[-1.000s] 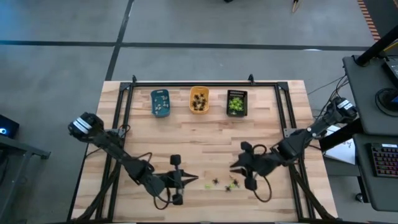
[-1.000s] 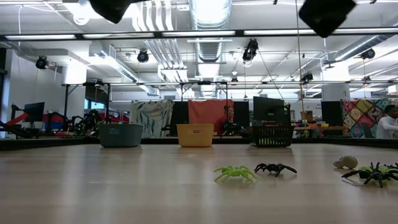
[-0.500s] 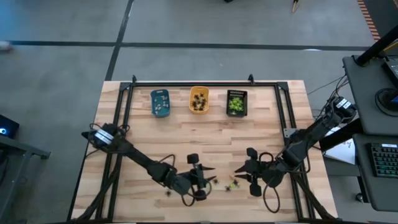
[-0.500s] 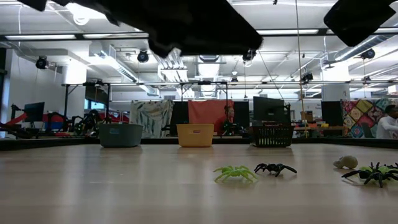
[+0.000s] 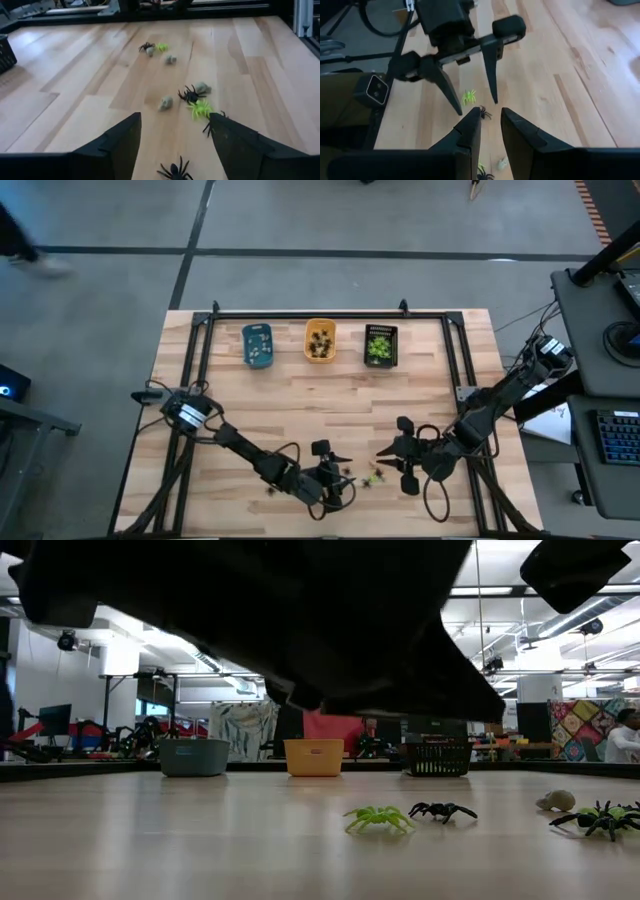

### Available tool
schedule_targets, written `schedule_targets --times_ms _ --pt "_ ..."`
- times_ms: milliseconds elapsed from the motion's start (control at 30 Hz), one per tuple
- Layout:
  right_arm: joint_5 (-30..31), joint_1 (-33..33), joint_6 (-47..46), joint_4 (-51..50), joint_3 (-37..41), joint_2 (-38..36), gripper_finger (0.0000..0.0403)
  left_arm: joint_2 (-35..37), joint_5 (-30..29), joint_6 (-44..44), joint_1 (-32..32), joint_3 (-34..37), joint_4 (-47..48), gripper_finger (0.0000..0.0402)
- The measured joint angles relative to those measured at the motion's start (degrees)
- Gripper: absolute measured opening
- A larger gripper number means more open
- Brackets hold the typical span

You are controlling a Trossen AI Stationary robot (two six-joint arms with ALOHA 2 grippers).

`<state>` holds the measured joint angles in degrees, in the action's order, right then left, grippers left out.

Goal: Sort Halloween decoration
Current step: Put the black spider toy into the orange bin

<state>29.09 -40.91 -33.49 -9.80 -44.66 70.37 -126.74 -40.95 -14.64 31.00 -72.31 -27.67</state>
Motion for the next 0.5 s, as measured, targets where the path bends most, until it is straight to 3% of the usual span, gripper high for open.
schedule_targets --times_ms 400,500 --pt "1.1 0.0 0.0 0.3 0.0 0.0 0.0068 -0.6 0.2 -6.2 0.3 3.2 0.5 0.0245" --pt "1.1 0.0 0.0 0.3 0.0 0.0 0.0068 -0.7 3.1 -6.4 0.3 3.3 0.1 0.0245"
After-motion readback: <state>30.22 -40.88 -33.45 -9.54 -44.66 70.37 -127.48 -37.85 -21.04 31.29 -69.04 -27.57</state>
